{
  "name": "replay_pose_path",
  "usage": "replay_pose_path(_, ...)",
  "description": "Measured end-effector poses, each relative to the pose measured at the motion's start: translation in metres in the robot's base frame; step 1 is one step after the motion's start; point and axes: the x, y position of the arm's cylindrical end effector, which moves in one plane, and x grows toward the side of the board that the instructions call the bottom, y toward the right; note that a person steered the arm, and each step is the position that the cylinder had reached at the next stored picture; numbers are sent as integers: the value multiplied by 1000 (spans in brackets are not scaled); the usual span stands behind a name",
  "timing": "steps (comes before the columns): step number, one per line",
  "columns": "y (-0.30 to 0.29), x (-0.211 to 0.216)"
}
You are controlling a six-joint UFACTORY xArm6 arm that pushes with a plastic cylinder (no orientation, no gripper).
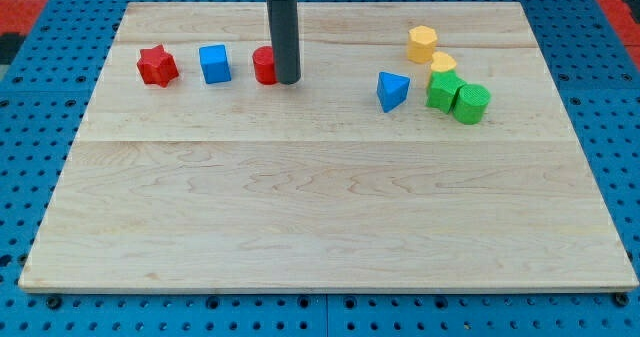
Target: Push the blue triangle horizontally to the right of the red circle
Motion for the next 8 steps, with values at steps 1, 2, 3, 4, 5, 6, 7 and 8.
replay_pose_path(1, 3, 0)
replay_pose_path(2, 26, -7)
replay_pose_path(3, 108, -12)
replay_pose_path(4, 166, -10)
replay_pose_path(5, 149, 30)
replay_pose_path(6, 134, 52)
replay_pose_path(7, 121, 52)
replay_pose_path(8, 111, 75)
